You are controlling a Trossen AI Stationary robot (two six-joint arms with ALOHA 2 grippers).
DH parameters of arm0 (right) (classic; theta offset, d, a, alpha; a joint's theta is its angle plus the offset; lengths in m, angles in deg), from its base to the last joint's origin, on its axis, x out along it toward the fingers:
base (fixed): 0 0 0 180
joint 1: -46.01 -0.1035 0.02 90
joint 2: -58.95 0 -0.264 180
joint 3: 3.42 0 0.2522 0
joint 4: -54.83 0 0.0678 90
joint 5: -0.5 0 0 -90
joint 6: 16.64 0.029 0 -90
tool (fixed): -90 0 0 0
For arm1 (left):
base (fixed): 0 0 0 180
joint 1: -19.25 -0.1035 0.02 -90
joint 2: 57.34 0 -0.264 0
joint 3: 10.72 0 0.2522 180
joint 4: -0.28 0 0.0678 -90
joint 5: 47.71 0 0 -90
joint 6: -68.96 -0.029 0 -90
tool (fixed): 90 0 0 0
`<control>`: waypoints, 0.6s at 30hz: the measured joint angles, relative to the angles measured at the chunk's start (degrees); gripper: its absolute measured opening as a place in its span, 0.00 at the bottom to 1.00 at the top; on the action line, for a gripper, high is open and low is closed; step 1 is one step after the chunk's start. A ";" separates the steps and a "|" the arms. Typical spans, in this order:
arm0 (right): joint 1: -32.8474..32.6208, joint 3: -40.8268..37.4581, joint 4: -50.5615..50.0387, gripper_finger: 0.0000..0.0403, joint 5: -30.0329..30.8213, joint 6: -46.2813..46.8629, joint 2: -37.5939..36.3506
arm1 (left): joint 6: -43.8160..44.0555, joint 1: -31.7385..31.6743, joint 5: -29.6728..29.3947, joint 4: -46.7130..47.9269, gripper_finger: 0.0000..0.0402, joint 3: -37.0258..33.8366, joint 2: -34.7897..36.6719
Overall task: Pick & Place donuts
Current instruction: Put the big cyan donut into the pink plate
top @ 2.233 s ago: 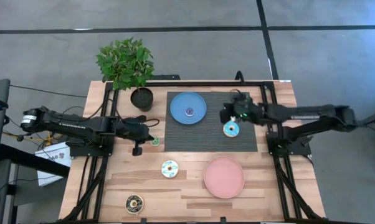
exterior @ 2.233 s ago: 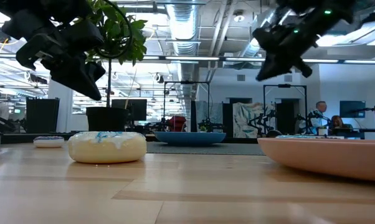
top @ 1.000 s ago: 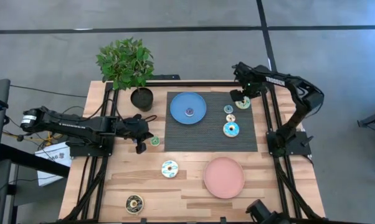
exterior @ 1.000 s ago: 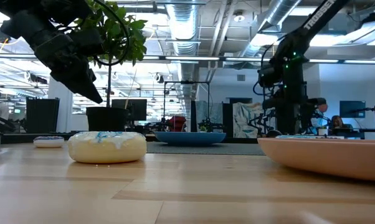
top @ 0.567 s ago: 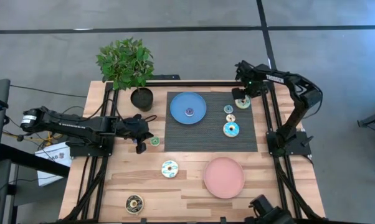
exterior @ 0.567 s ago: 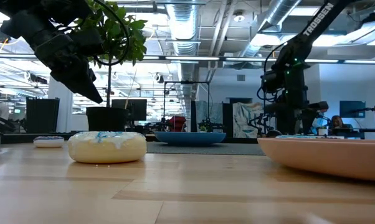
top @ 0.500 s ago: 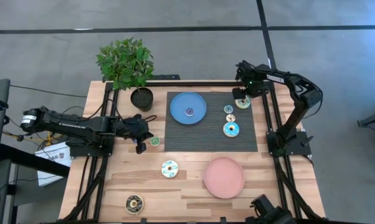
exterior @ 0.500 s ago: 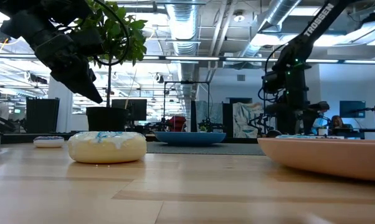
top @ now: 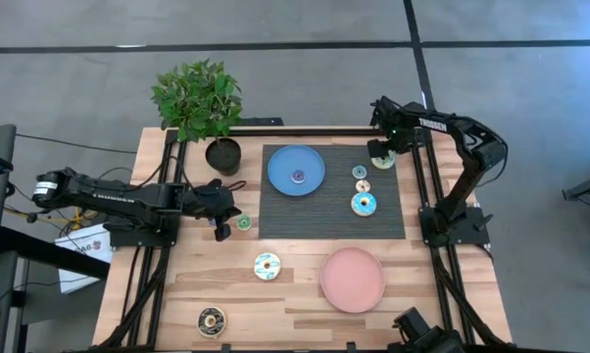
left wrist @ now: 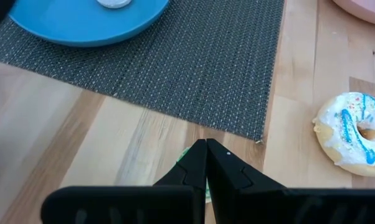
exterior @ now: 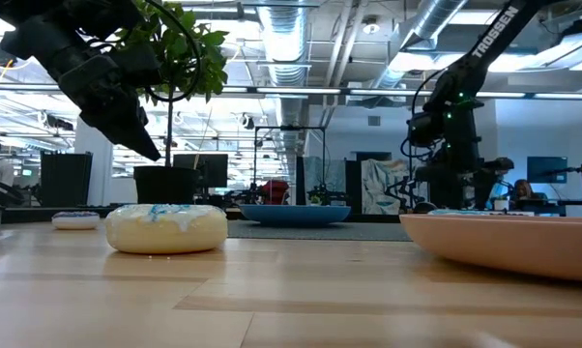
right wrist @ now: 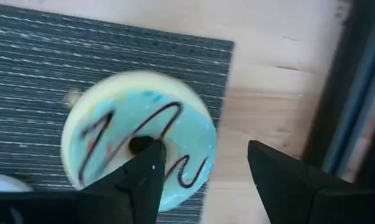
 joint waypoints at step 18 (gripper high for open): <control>-3.53 -0.70 1.05 0.54 0.95 -1.27 3.32 | 0.54 0.02 0.11 0.01 0.00 0.00 -0.01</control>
